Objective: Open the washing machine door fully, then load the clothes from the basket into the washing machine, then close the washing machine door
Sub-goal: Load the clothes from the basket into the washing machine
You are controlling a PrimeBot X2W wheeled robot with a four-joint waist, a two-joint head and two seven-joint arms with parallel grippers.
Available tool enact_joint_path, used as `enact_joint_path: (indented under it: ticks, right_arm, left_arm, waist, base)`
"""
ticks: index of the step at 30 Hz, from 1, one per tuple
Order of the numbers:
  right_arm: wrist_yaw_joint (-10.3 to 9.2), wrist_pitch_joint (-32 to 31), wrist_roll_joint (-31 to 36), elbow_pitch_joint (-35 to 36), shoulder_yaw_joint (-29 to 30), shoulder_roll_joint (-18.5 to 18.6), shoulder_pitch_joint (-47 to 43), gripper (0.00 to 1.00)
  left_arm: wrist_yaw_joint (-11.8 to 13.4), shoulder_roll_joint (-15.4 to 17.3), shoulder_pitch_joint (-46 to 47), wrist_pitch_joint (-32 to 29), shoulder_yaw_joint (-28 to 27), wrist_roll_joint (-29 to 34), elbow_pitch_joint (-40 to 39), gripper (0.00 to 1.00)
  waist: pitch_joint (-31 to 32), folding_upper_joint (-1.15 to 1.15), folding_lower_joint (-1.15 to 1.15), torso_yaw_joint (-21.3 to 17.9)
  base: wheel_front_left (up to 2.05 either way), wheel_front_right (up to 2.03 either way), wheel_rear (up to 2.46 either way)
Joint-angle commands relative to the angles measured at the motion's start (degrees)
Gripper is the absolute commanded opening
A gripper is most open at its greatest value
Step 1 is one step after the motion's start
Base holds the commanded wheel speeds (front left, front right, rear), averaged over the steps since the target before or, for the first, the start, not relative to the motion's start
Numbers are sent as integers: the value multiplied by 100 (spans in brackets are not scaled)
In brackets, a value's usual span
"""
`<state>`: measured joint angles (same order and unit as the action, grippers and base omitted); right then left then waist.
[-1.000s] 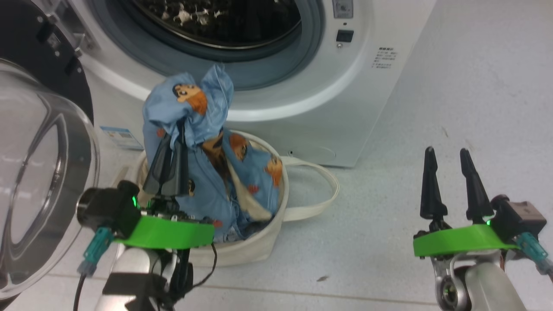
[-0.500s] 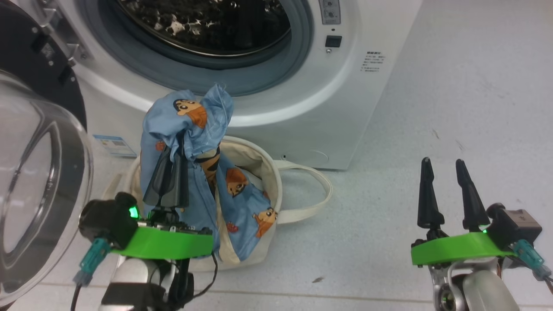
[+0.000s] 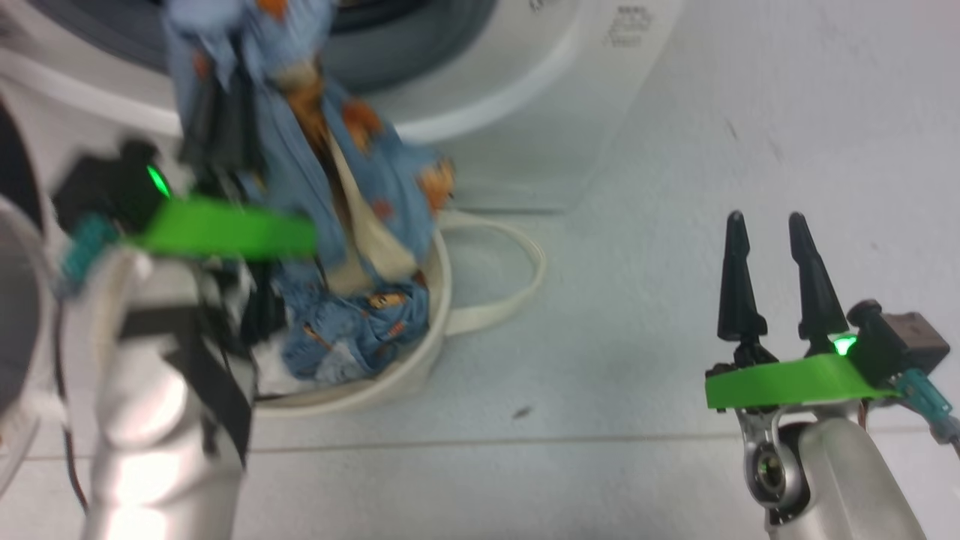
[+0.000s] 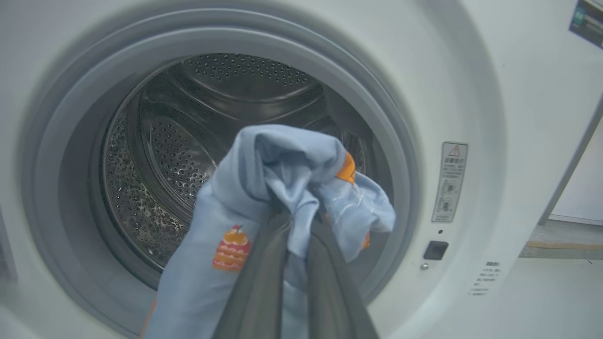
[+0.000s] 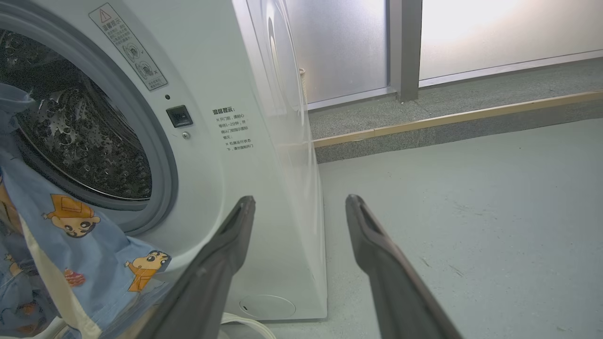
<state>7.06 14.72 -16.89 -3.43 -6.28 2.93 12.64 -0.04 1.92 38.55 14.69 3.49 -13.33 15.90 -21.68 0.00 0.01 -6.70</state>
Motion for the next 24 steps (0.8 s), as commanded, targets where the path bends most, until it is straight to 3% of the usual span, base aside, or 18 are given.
enact_joint_path:
  ticks: [1, 11, 17, 23, 24]
  right_arm:
    - [43, 28, -84, 201, -189, -5, 145, 100]
    - [43, 28, -394, 305, -382, -5, 523, 100]
    - [43, 28, -509, 350, -461, -5, 776, 100]
    - [43, 28, -647, 391, -454, -5, 919, 100]
    - [43, 28, -660, 392, -462, -5, 931, 100]
  left_arm:
    - [-38, 96, 583, 30, -365, 118, 127, 0]
    - [6, 417, 2696, 30, -932, 644, 1806, 0]
    - [311, 520, 4131, 30, -1005, 842, 2677, 0]
    - [554, 597, 4948, 30, -966, 1028, 3009, 0]
    - [589, 605, 4993, 30, -941, 1075, 2985, 68]
  waist:
    - [-496, 0, -1, -329]
    - [-1482, 0, -1, -806]
    - [-2057, 0, -1, -939]
    - [-2388, 0, -1, -1048]
    - [-2417, 0, -1, -1055]
  base:
    - [0, 0, 0]
    - [0, 0, 0]
    - [0, 0, 0]
    - [0, 0, 0]
    - [0, 0, 0]
